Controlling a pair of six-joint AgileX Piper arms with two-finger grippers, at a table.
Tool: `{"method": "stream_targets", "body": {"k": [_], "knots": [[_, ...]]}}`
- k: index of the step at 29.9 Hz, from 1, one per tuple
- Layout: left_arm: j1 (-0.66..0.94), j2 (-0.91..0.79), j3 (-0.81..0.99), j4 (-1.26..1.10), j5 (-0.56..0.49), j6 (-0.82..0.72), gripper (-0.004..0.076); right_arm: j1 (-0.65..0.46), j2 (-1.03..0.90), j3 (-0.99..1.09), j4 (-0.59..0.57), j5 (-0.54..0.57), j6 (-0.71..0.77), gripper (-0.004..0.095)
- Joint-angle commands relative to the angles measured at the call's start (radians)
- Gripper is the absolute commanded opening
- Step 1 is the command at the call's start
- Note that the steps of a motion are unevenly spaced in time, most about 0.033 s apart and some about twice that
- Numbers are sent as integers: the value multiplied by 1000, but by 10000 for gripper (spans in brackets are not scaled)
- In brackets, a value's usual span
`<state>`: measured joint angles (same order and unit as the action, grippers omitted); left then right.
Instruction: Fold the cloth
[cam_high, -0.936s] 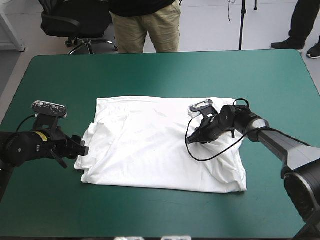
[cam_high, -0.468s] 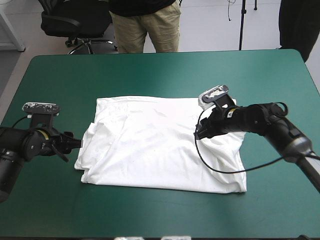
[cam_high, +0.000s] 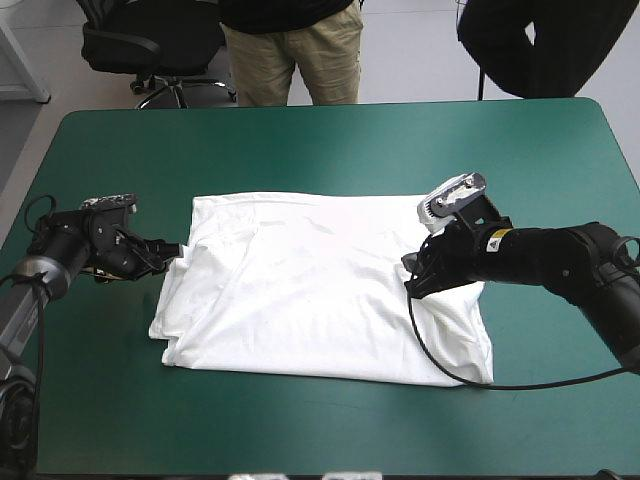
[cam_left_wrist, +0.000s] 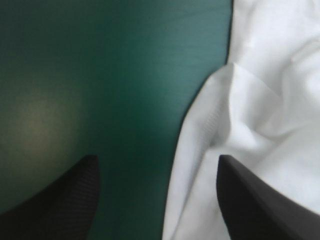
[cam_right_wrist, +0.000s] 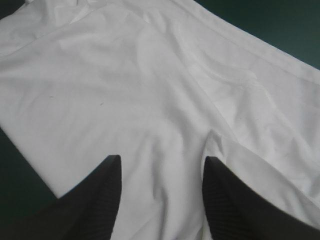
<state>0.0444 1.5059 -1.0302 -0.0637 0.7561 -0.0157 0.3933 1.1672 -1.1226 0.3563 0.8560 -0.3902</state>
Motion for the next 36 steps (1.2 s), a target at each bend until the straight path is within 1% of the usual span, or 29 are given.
{"method": "stream_targets", "body": {"k": [1, 3, 7, 11, 12, 13, 15, 17, 18, 21, 24, 30, 36], "knots": [[16, 38, -51, -41, -61, 26, 473, -1, -28, -26, 25, -18, -8, 452], [14, 70, -56, -69, -59, 54, 442, -1, -28, -26, 27, -18, -8, 435], [5, 130, -56, -199, -22, 196, 385, -1, -28, -26, 27, -24, 0, 422], [5, 179, -56, -216, -15, 234, 358, -1, -28, -26, 34, -20, 0, 413], [5, 190, -56, -216, -15, 237, 342, -1, -28, -26, 37, -20, 0, 412], [5, 197, -56, -219, -15, 245, 312, -1, -28, -26, 41, -20, 0, 412], [5, 205, -54, -219, -13, 252, 210, -1, -28, -26, 48, -20, 0, 412], [5, 207, -54, -223, -17, 257, 46, -1, -28, -26, 53, -20, 0, 407], [5, 207, -54, -227, -18, 266, -20, -1, -28, -26, 53, -20, 0, 402], [5, 207, -54, -262, -20, 305, -17, -1, -28, -26, 53, -20, 0, 389], [5, 200, -54, -275, -20, 313, -17, -1, -28, -26, 53, -23, 0, 387], [5, 128, -64, -254, -12, 335, -17, -1, -28, -26, 53, -30, 0, 387], [5, 8, -167, -238, 87, 332, -17, -1, -28, -26, 53, -33, -4, 387]]}}
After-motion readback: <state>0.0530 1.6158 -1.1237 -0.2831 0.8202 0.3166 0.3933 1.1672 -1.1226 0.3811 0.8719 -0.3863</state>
